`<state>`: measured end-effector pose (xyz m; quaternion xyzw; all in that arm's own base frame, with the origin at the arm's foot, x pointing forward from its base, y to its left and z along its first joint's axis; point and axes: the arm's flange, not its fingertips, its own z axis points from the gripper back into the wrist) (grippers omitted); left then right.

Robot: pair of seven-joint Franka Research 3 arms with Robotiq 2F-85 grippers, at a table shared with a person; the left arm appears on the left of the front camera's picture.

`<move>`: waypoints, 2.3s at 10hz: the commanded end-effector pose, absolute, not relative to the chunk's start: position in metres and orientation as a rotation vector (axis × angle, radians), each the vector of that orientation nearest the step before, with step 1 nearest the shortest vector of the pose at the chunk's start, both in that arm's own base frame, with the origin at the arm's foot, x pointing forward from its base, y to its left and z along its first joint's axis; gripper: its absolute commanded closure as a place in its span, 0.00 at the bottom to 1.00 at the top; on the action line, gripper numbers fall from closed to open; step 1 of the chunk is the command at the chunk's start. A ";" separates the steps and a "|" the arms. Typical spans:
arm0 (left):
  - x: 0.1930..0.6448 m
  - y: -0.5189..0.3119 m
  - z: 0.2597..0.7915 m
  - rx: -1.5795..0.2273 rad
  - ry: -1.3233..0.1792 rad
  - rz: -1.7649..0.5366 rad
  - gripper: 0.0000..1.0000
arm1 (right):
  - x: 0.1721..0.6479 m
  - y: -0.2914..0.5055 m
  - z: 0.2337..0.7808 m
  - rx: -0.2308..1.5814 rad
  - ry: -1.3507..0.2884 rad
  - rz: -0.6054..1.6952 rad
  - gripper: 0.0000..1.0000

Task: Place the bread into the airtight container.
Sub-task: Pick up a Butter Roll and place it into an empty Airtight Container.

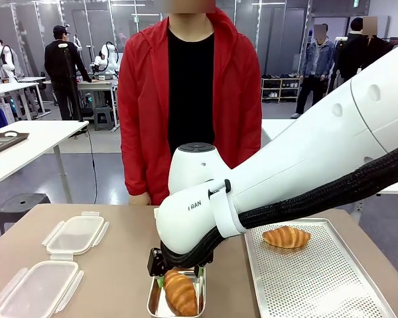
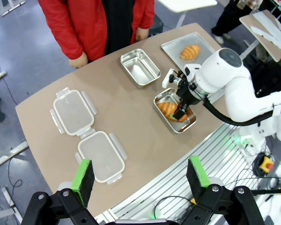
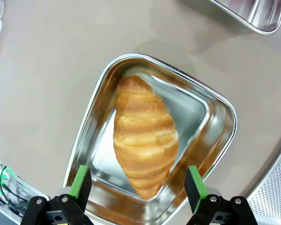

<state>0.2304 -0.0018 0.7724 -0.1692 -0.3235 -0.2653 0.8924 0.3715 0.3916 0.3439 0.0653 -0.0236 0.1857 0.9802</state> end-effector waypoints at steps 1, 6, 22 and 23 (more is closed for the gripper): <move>0.230 -0.002 0.773 -0.363 -0.671 -0.570 0.00 | 0.372 0.393 0.344 0.133 -0.047 0.374 0.00; 0.230 -0.002 0.773 -0.363 -0.671 -0.570 0.00 | 0.372 0.393 0.344 0.133 -0.047 0.374 0.00; 0.230 -0.002 0.773 -0.363 -0.671 -0.570 0.00 | 0.257 0.118 0.600 0.055 -0.434 0.460 0.00; 0.230 -0.002 0.773 -0.363 -0.671 -0.570 0.00 | 0.254 0.095 0.602 0.048 -0.443 0.424 0.00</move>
